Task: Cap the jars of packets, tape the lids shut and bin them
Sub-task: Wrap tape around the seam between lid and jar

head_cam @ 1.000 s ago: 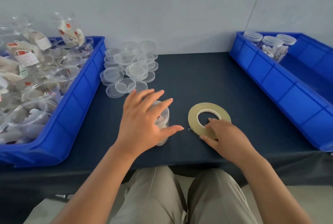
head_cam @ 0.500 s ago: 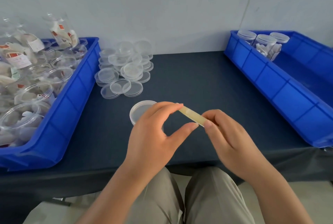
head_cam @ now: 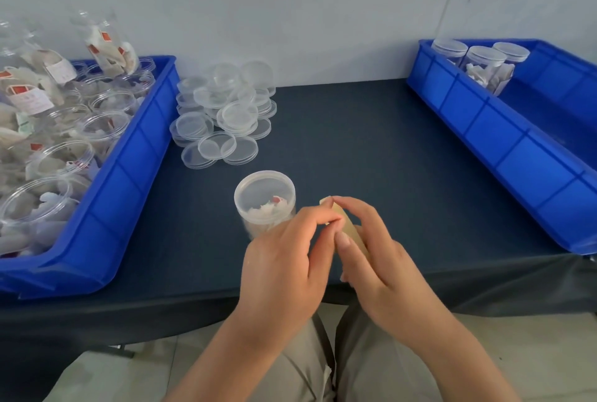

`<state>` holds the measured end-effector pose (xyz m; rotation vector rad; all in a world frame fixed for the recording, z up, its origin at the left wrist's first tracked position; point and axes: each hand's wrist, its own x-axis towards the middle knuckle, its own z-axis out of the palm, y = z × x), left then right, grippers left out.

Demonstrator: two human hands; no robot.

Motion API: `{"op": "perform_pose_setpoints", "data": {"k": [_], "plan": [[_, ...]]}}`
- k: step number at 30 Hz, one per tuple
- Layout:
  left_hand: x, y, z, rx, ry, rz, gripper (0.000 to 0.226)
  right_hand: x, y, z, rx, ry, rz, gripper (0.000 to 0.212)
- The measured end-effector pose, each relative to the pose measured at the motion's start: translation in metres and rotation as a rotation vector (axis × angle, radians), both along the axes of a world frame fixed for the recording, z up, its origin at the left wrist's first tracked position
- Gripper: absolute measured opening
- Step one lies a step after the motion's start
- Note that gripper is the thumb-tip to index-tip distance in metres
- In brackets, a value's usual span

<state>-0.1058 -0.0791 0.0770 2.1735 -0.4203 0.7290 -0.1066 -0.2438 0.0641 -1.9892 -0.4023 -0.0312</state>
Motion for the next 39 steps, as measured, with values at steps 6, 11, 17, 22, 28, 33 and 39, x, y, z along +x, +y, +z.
{"op": "perform_pose_setpoints", "data": {"k": [6, 11, 17, 22, 28, 33, 39], "plan": [[0.003, 0.016, 0.0, 0.026, -0.06, 0.031, 0.018, 0.004, -0.011, -0.001, -0.009, 0.073, 0.065, 0.039], [0.0, 0.016, -0.009, -0.018, -0.068, 0.089, 0.013, 0.003, -0.006, 0.0, -0.28, -0.074, -0.073, 0.023], [-0.004, 0.024, -0.017, -0.232, 0.063, 0.11, 0.01, 0.01, 0.002, 0.007, -0.235, -0.116, -0.072, 0.028], [0.003, 0.038, -0.039, -0.326, -0.041, 0.192, 0.017, 0.022, 0.009, 0.01, -0.356, -0.24, -0.125, 0.024], [0.033, 0.047, -0.062, -0.456, 0.343, 0.164, 0.114, 0.042, 0.003, 0.013, -0.367, -0.221, -0.091, 0.025], [0.054, 0.051, -0.054, -0.416, 0.328, 0.067, 0.091, 0.05, 0.007, 0.01, -0.342, -0.188, -0.071, 0.023], [0.055, 0.05, -0.043, -0.516, 0.462, -0.036, 0.067, 0.06, 0.003, 0.01, -0.438, -0.137, -0.05, 0.028]]}}
